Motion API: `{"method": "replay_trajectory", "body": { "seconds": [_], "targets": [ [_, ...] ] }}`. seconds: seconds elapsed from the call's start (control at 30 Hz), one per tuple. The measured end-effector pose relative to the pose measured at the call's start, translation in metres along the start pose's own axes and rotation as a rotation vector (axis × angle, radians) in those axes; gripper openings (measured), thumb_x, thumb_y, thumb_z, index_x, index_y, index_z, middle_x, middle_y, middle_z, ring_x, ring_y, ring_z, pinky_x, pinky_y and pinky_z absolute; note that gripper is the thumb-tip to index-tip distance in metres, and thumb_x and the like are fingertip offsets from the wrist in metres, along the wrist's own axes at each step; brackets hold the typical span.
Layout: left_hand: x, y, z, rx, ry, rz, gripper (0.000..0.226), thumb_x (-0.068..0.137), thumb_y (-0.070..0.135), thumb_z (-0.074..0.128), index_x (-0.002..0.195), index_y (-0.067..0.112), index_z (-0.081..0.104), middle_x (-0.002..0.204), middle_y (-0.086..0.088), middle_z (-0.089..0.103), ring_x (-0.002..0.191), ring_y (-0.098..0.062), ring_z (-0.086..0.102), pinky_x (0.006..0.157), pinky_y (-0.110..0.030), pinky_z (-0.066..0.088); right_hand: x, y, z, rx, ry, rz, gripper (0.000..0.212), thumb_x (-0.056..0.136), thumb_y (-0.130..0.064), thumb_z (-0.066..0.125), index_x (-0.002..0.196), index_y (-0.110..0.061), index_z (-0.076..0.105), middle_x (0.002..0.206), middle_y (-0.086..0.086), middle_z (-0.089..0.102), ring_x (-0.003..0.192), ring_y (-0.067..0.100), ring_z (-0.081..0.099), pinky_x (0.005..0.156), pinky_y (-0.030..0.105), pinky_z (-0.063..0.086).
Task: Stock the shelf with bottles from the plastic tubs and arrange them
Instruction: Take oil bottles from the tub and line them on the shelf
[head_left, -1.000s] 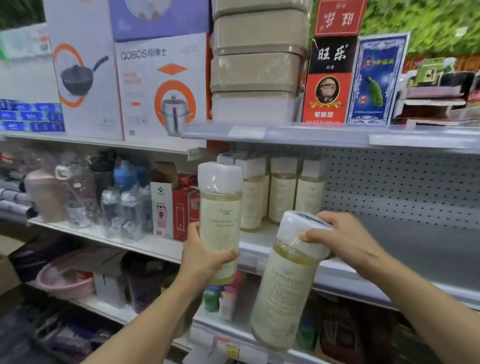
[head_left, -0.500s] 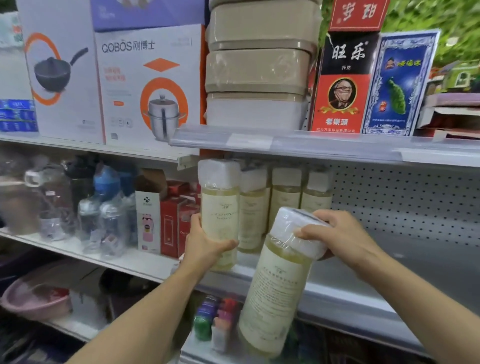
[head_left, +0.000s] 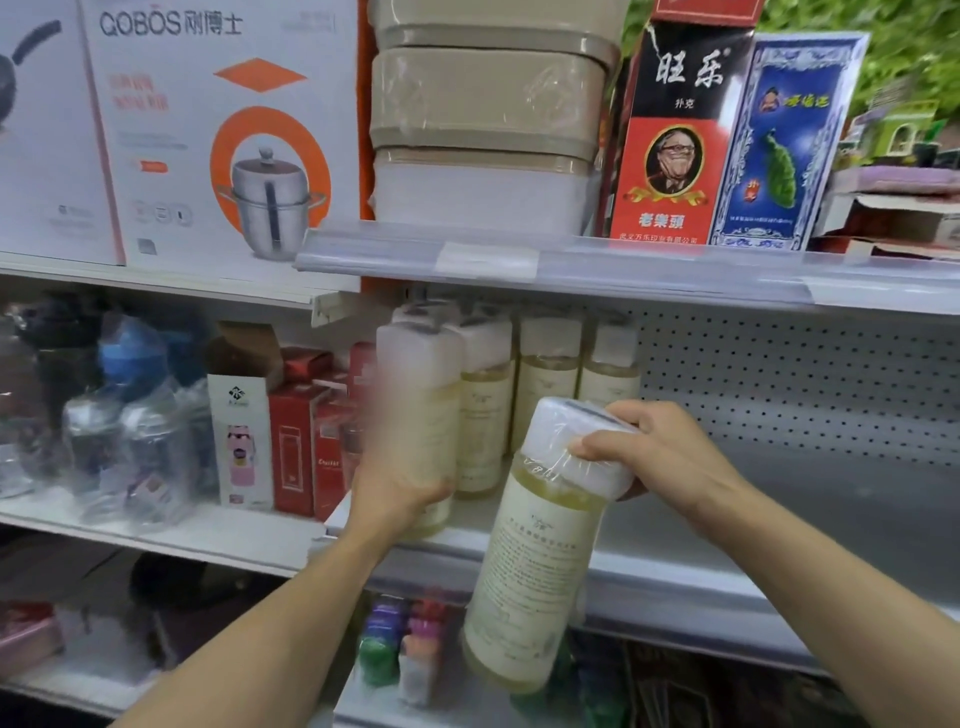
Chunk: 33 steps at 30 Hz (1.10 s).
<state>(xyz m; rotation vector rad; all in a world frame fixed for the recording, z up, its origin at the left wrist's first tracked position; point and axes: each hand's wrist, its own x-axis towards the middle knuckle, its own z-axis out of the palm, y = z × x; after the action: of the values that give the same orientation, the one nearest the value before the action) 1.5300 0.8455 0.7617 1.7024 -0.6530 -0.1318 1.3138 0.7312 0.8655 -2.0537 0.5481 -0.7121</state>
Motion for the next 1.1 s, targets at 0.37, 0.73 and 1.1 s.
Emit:
{"method": "replay_trajectory", "body": {
  "seconds": [0.37,0.73,1.1],
  "targets": [
    [-0.027,0.015,-0.027,0.415,-0.07,-0.056,0.09,0.071,0.011,0.082,0.141,0.011,0.026,0.143,-0.01,0.031,0.13,-0.027,0.039,0.108,-0.041,0.037,-0.001,-0.009,0.0,-0.069,0.079,0.067,0.023,0.07,-0.028,0.075,0.08,-0.009,0.069,0.083,0.008,0.07,0.079,0.024,0.069,0.065,0.038,0.06],
    [-0.115,0.043,-0.016,0.245,-0.279,0.127,0.082,0.07,0.038,0.079,0.137,0.025,0.033,0.138,0.007,0.037,0.127,-0.013,0.04,0.108,-0.038,0.038,-0.002,-0.063,0.002,-0.19,0.303,0.112,0.038,0.067,-0.041,0.076,0.081,-0.006,0.067,0.084,0.007,0.064,0.071,0.021,0.064,0.053,0.031,0.056],
    [-0.122,0.065,0.018,0.346,-0.051,0.165,0.08,0.062,0.047,0.083,0.117,0.026,0.03,0.114,0.008,0.049,0.104,-0.016,0.052,0.08,-0.035,0.048,-0.002,-0.097,0.018,-0.45,0.397,0.169,0.041,0.067,-0.054,0.068,0.078,-0.015,0.057,0.096,0.005,0.064,0.088,0.028,0.063,0.079,0.037,0.051]
  ]
}}
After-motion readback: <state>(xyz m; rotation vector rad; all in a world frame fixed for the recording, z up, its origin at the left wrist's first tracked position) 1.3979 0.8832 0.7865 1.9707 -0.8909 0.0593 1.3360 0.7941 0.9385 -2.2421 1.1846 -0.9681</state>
